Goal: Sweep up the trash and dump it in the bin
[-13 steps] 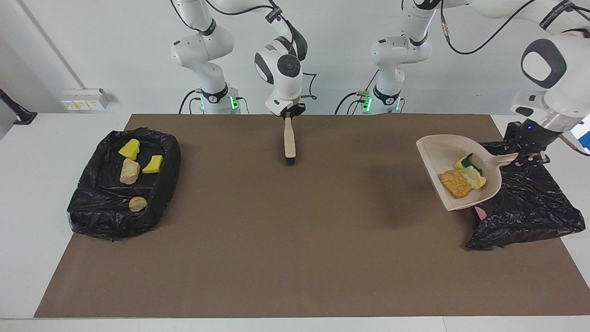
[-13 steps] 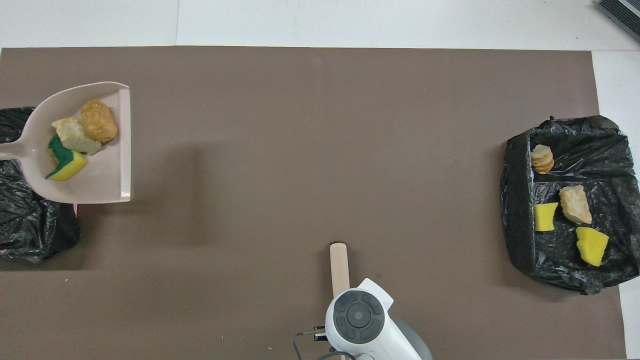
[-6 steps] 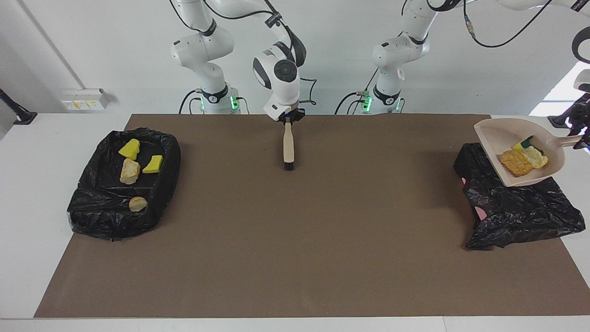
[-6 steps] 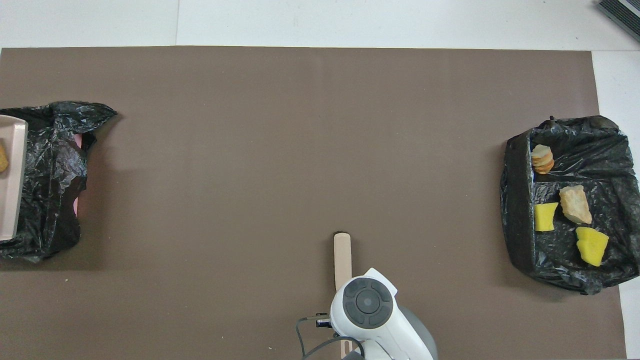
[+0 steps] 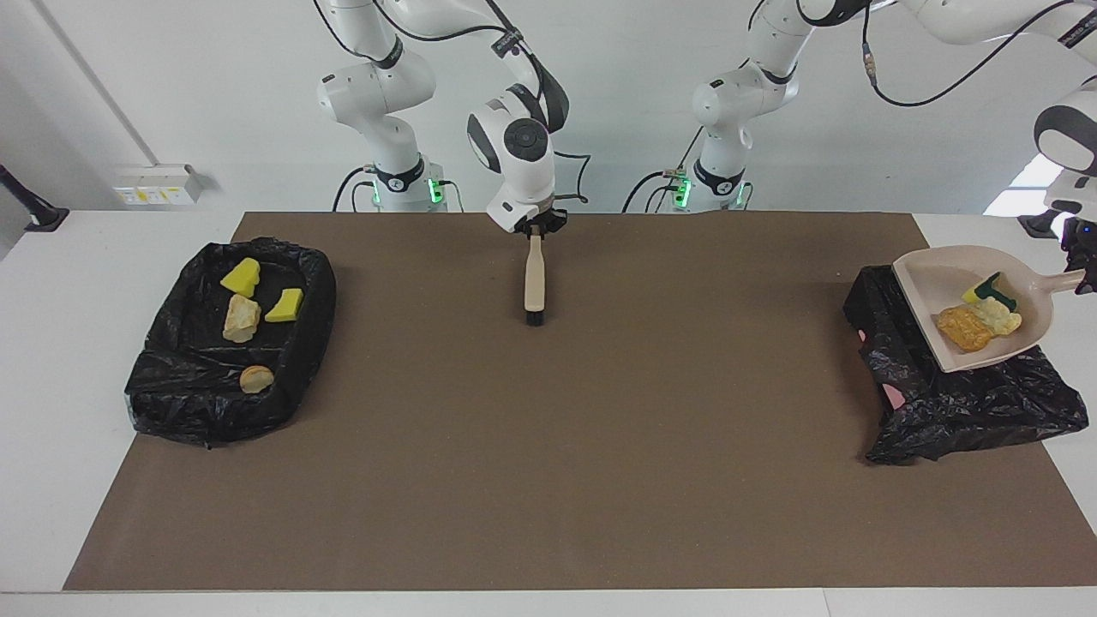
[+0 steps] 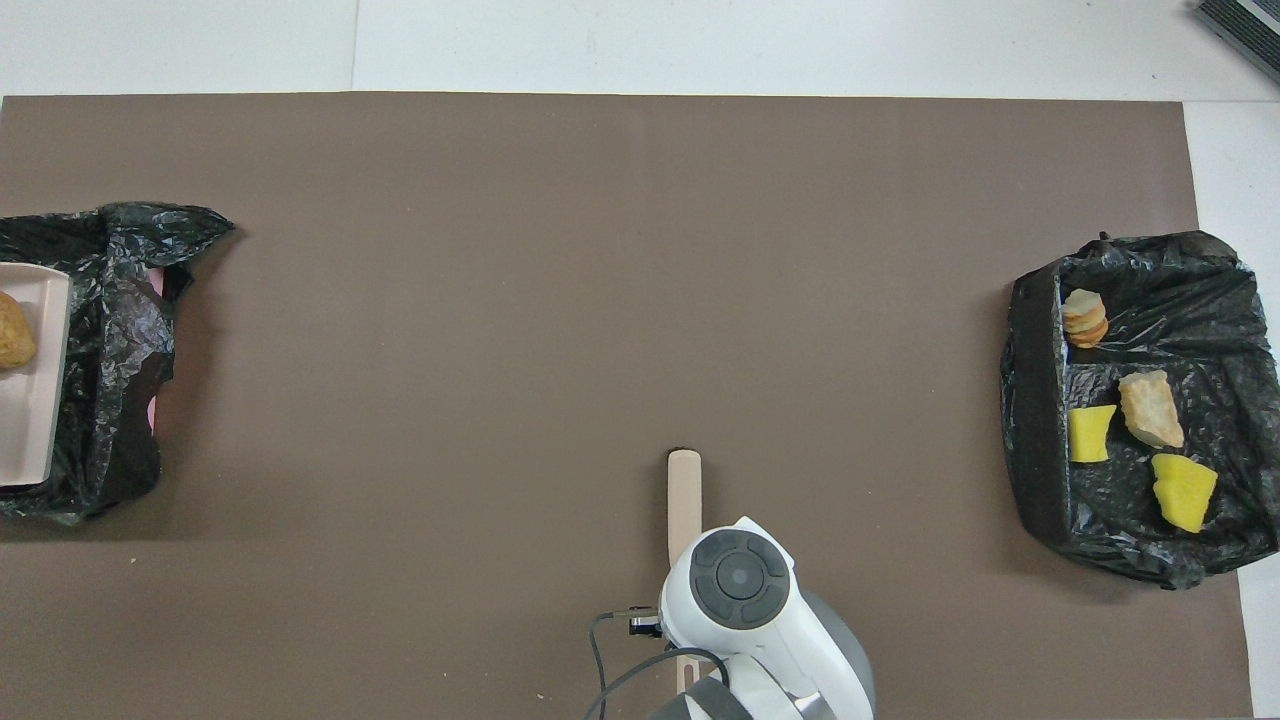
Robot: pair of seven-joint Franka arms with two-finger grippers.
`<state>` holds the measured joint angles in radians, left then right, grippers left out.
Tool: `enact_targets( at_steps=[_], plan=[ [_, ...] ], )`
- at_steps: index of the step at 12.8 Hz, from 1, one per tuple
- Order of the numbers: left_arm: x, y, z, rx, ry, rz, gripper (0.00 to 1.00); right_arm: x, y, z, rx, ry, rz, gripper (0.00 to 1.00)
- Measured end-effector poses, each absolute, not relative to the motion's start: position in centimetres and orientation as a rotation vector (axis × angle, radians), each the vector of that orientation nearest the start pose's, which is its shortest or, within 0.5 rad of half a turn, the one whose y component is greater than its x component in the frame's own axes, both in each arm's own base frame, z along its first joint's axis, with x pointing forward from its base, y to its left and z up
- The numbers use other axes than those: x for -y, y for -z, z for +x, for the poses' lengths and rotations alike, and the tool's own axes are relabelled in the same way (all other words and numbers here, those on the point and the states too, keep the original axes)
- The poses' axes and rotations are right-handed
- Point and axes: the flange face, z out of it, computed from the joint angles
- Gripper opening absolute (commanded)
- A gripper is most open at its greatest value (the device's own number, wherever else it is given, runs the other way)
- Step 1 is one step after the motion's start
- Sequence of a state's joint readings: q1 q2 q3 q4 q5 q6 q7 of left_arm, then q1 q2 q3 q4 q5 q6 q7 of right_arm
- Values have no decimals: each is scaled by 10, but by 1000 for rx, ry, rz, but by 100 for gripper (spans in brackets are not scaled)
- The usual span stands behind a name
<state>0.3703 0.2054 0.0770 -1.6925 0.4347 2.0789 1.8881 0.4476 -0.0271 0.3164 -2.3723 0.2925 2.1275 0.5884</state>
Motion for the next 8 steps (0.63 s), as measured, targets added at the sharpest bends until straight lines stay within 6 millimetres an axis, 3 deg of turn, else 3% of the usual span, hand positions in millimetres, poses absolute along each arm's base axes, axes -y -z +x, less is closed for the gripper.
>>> enact_targets(
  at_steps=[1, 2, 3, 4, 6, 8],
  plan=[
    [-290, -486, 573, -1995, -455, -1907, 0, -335, -319, 331, 24, -474, -3064, 29],
    [-288, -480, 573, -1957, -467, -1913, 0, -335, -319, 331, 45, -474, -3061, 62],
    [-288, -479, 573, -1918, -511, -1903, 0, -335, -319, 331, 54, -473, -3060, 87],
    [-286, -481, 574, -1855, -584, -1869, 0, -334, -319, 331, 61, -473, -3059, 100],
    [-264, -486, 578, -1718, -698, -1806, 0, -333, -323, 339, 55, -454, -3050, 100],
    [-239, -494, 581, -1651, -799, -1733, 0, -328, -342, 366, 7, -391, -3021, 100]
  ],
)
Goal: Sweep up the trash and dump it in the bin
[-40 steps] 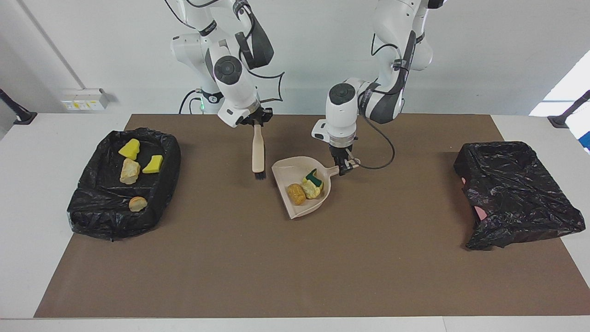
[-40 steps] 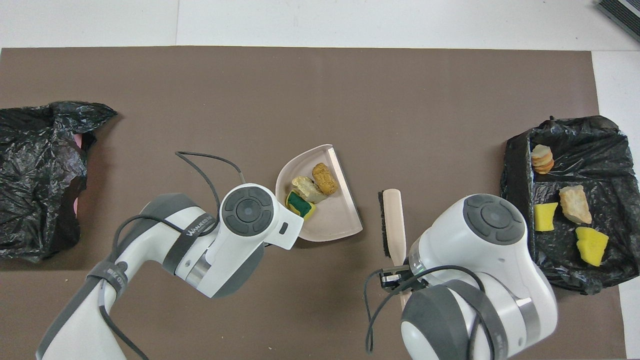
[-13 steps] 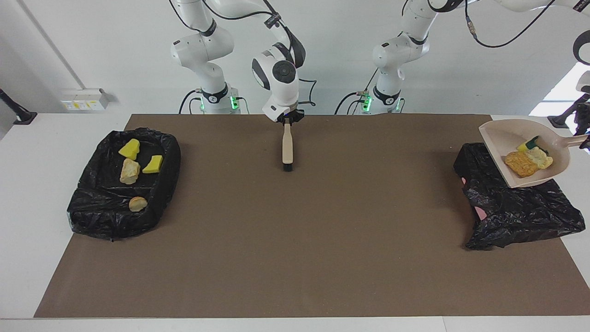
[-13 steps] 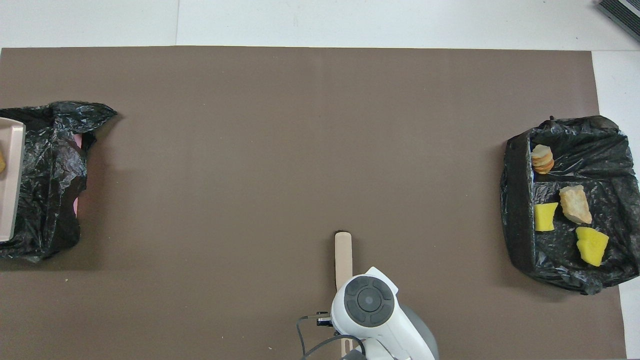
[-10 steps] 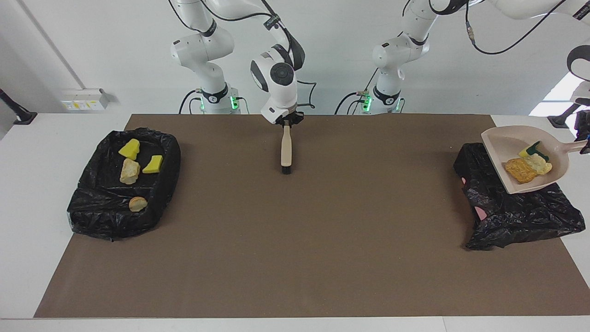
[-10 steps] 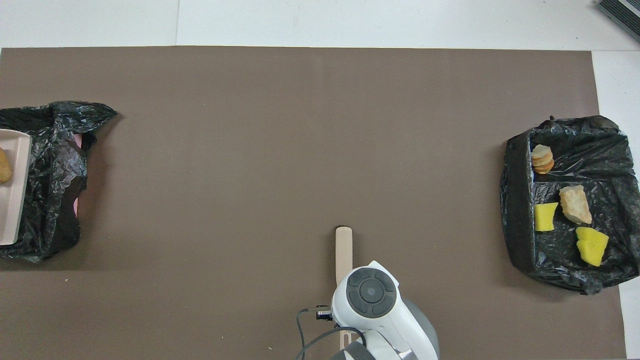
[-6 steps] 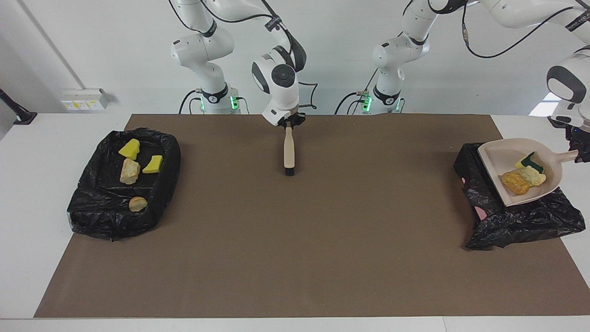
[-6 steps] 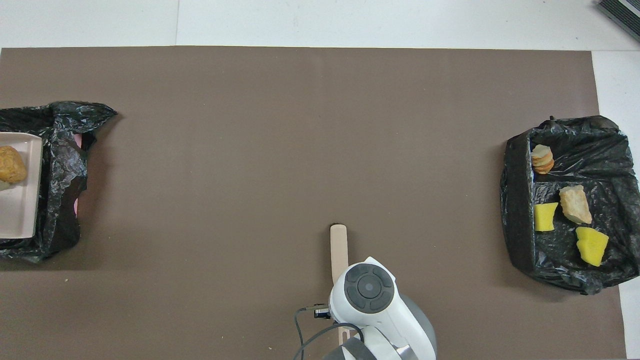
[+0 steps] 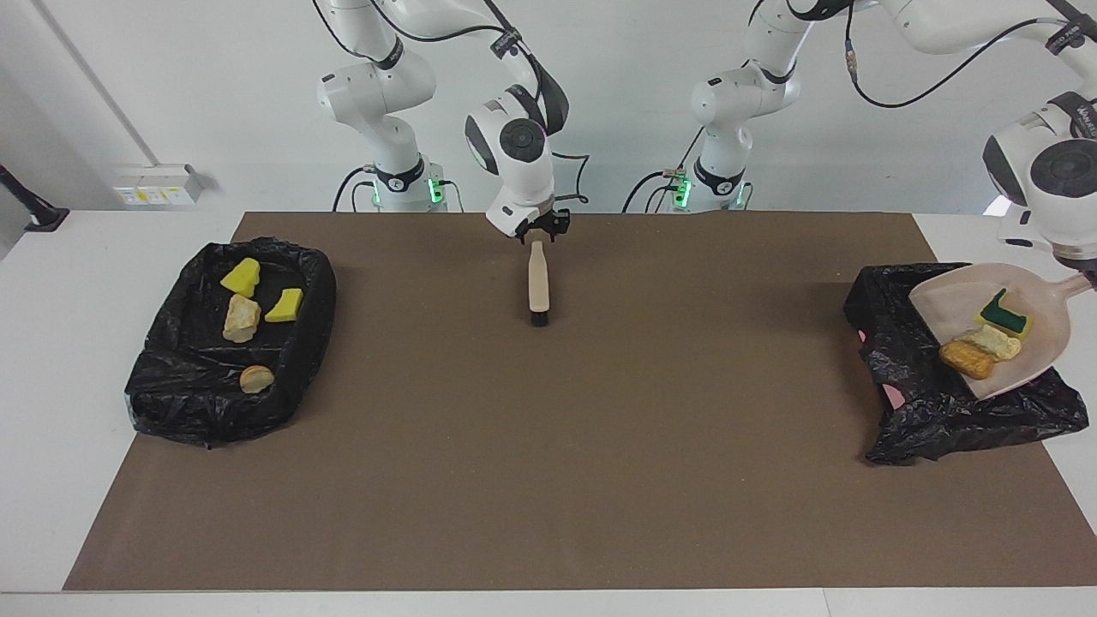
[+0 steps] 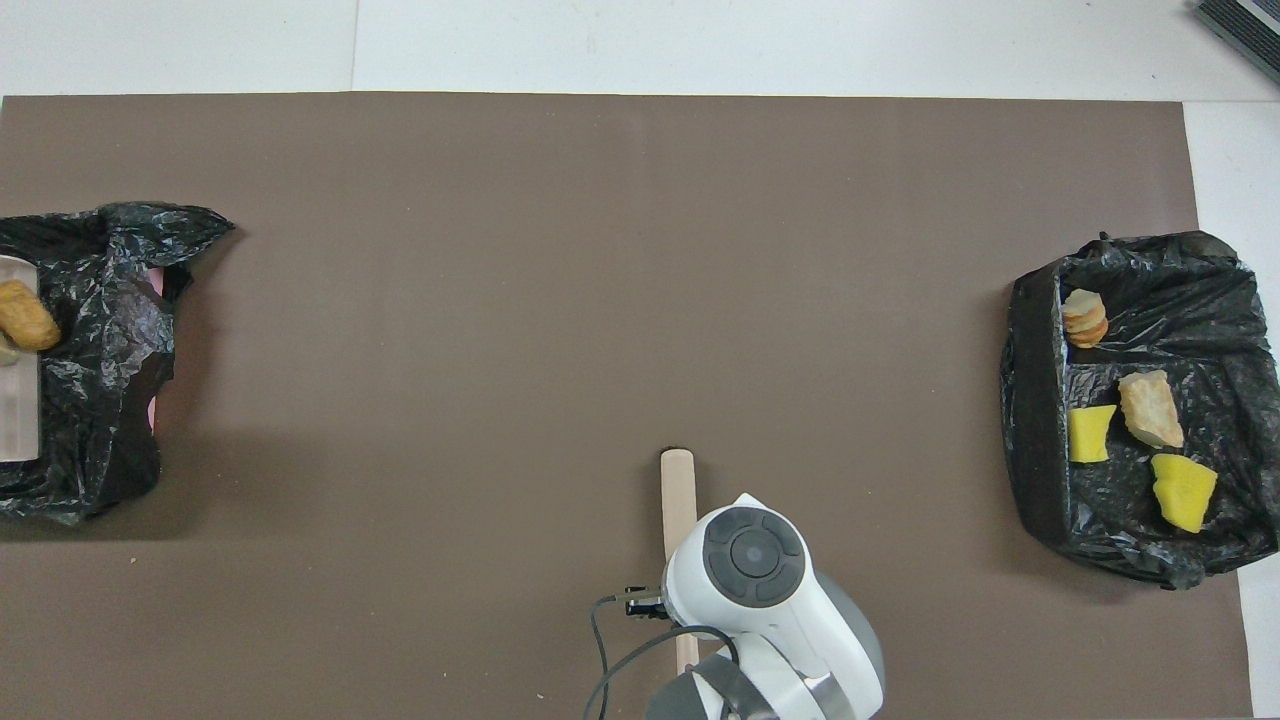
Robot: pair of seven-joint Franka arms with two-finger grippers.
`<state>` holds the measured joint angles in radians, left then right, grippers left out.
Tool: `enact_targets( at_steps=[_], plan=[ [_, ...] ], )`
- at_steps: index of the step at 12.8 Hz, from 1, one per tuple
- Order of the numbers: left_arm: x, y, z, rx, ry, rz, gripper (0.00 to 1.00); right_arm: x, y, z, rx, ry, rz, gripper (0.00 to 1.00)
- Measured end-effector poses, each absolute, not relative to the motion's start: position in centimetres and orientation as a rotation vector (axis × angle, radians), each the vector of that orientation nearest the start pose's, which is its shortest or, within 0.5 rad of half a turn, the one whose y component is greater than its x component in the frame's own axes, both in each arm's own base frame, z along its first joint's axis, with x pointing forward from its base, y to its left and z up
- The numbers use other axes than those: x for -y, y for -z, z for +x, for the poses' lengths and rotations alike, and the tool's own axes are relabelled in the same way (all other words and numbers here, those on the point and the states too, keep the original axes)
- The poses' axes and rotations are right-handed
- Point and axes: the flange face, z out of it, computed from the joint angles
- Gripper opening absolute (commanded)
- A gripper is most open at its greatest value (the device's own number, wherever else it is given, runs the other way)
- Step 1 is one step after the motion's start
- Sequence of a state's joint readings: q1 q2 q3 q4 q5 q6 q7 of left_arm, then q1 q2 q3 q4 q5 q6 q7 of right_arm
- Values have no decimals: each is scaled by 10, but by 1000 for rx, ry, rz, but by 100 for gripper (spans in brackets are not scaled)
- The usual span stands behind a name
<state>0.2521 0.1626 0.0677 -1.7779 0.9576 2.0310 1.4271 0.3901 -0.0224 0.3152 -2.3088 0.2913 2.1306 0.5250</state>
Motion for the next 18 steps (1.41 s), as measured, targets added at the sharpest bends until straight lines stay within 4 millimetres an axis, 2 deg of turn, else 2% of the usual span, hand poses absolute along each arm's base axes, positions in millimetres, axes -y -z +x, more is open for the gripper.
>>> enact_targets(
  at_steps=[2, 5, 8, 10, 13, 15, 18],
  plan=[
    [-223, -510, 581, -1615, -887, -1621, 0, -316, -370, 399, -58, -328, -2987, 100],
    [-218, -543, 573, -1537, -995, -1479, 0, -295, -420, 434, -115, -326, -2972, 100],
    [-195, -564, 571, -1480, -1016, -1445, 0, -257, -477, 461, -87, -295, -3044, 100],
    [-170, -566, 574, -1438, -1006, -1458, 0, -209, -513, 479, -55, -230, -3051, 100],
    [-141, -564, 575, -1361, -927, -1545, 0, -111, -554, 504, -63, -70, -3097, 100],
    [-119, -552, 572, -1311, -819, -1737, 0, -72, -573, 514, -60, 11, -3165, 100],
    [-84, -529, 566, -1194, -642, -2085, 0, -24, -616, 524, -103, 150, -3183, 100]
  ],
)
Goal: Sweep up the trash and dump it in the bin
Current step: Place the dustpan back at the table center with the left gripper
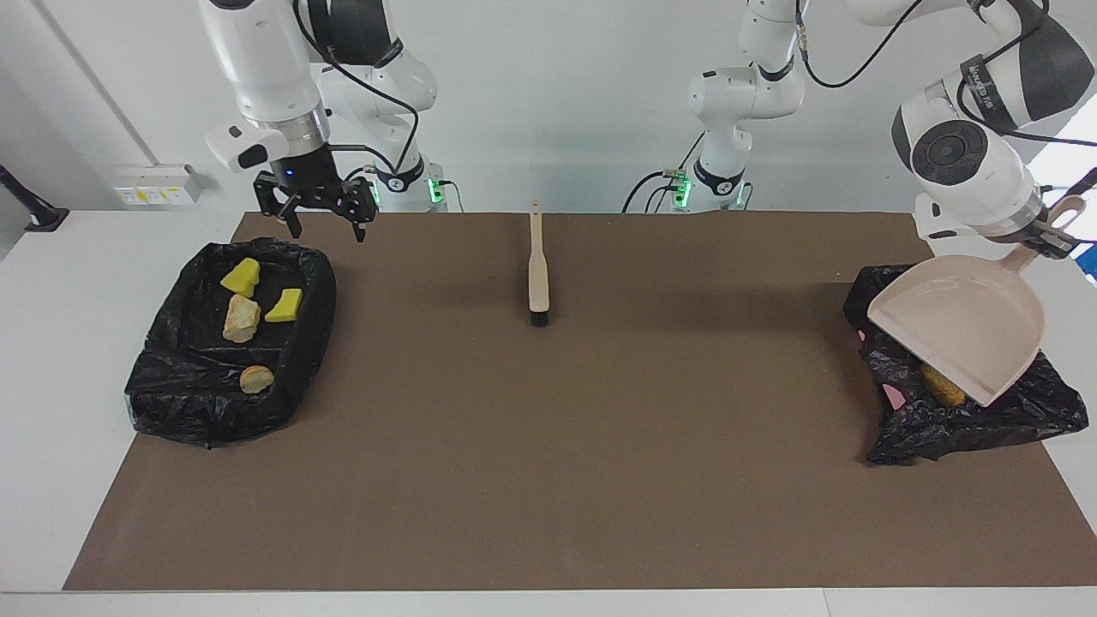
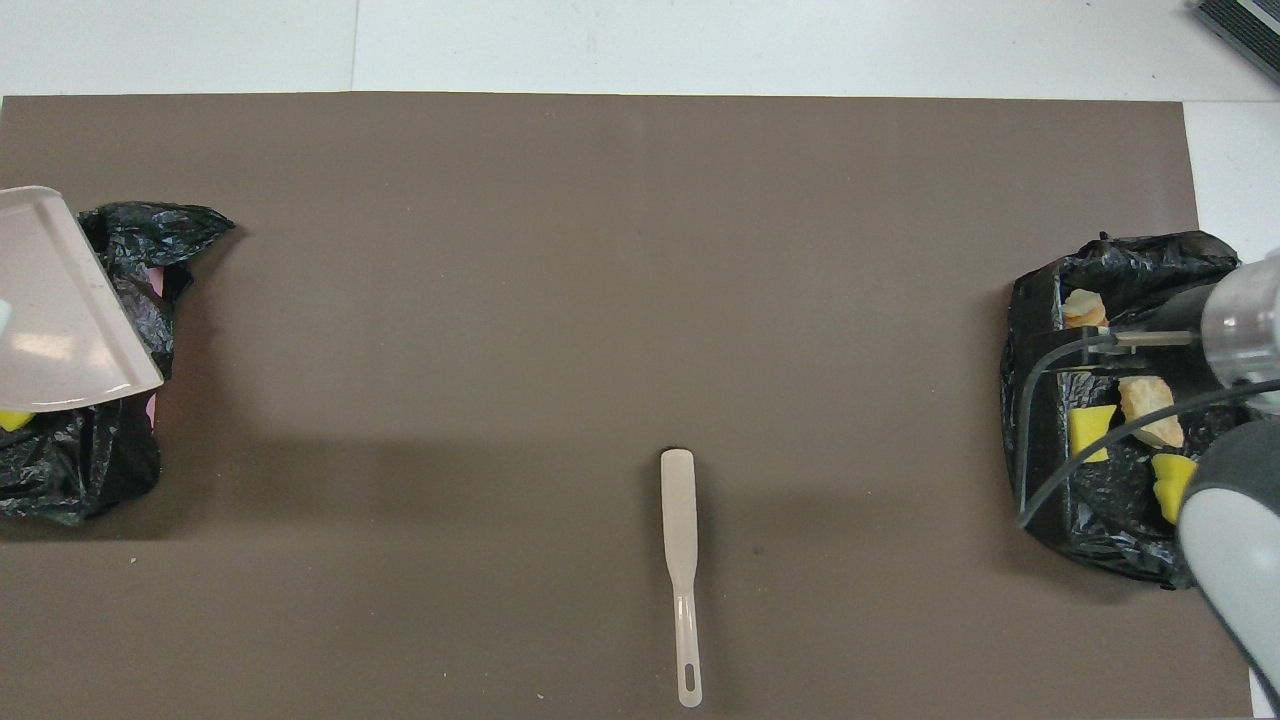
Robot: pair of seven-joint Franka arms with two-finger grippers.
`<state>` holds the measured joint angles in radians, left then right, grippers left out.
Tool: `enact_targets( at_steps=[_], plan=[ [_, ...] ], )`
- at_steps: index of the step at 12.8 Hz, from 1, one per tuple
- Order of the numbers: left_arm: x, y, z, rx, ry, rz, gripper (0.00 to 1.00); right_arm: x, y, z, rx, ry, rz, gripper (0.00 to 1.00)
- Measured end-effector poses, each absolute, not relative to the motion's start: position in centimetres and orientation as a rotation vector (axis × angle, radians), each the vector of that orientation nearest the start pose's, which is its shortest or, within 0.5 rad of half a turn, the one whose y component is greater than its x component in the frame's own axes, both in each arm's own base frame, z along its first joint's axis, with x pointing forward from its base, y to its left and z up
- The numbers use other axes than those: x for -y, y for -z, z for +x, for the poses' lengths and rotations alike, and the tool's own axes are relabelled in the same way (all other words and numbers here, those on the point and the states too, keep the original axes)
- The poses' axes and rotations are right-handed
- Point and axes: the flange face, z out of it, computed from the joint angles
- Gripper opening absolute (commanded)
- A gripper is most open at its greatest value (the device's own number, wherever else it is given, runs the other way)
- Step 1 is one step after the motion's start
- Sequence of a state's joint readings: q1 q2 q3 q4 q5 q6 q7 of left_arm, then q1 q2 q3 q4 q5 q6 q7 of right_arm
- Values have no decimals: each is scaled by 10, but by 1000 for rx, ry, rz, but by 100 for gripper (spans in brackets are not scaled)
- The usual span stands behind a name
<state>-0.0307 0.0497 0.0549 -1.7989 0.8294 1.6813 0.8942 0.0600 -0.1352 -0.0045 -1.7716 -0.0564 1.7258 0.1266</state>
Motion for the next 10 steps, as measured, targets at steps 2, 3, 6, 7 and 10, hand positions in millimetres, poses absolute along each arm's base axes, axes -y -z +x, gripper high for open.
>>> enact_targets(
  at_steps=[2, 3, 6, 7, 10],
  plan=[
    [-68, -516, 560, -1099, -553, -2325, 0, 6, -650, 518, -98, 139, -3181, 100],
    [-60, -513, 558, -1034, -509, -2429, 0, 14, -664, 512, -98, 120, -3180, 100],
    [-12, -508, 554, -816, -392, -2655, 0, 17, -680, 501, -105, 63, -3180, 100],
    [12, -507, 553, -725, -353, -2724, 0, 16, -682, 500, -102, 67, -3180, 100],
    [94, -505, 543, -514, -272, -2856, 0, 7, -683, 499, -75, 64, -3181, 100]
  ],
)
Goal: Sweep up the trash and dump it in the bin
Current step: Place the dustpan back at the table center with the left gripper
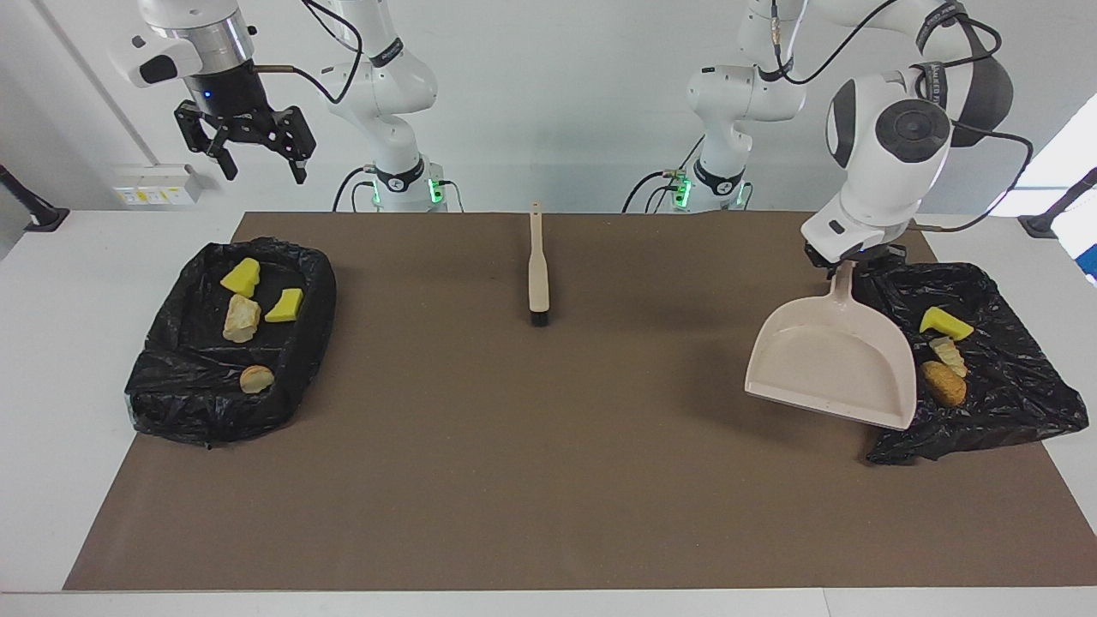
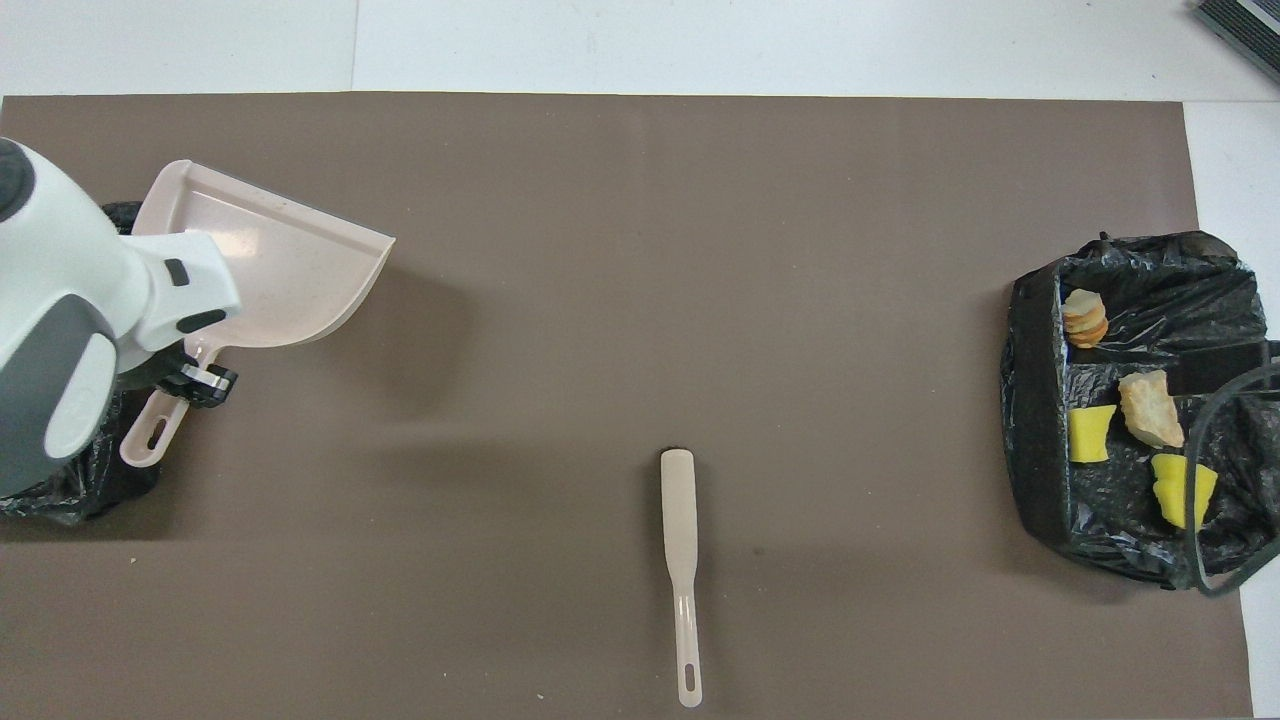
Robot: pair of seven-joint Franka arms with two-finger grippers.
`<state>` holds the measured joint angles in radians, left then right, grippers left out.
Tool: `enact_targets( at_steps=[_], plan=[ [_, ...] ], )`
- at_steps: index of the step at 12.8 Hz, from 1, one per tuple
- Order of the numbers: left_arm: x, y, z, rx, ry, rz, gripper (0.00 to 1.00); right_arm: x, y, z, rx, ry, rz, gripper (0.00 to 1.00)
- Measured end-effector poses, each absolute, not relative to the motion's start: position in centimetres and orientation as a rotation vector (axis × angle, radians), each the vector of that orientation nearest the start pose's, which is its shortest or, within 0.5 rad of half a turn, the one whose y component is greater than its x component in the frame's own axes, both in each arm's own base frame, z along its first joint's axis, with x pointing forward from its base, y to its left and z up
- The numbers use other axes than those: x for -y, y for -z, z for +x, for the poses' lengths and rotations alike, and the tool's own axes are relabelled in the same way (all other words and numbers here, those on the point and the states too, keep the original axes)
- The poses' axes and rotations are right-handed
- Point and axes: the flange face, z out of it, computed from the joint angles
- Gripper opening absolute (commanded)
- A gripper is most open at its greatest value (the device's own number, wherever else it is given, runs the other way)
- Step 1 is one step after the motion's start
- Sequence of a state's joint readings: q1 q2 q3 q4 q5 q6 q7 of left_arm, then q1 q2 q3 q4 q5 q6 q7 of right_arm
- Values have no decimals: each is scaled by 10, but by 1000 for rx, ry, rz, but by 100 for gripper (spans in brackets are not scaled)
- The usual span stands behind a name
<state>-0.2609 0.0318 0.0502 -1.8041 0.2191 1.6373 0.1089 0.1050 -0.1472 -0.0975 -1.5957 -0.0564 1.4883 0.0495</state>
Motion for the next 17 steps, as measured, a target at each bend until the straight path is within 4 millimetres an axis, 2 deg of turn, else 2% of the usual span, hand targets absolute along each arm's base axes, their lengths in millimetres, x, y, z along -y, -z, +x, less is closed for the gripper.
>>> enact_targets(
  at_steps=[2, 6, 8, 9, 11, 13, 17],
  plan=[
    [152, -507, 529, -447, -258, -2962, 0, 9, -681, 497, -80, 27, -3178, 100],
    [251, -513, 497, -388, -278, -3092, 0, 13, -682, 499, -82, 42, -3171, 100],
    [315, -498, 486, -357, -295, -3097, 0, 18, -682, 499, -46, 41, -3171, 100],
    [351, -485, 488, -328, -307, -3101, 0, 21, -682, 499, -41, 41, -3171, 100],
    [401, -457, 500, -255, -299, -3127, 0, 23, -681, 499, -41, 40, -3171, 100],
    [431, -436, 510, -190, -250, -3161, 0, 23, -681, 499, -41, 37, -3171, 100],
    [445, -418, 519, -121, -220, -3190, 0, 23, -679, 499, -41, 33, -3171, 100]
  ],
)
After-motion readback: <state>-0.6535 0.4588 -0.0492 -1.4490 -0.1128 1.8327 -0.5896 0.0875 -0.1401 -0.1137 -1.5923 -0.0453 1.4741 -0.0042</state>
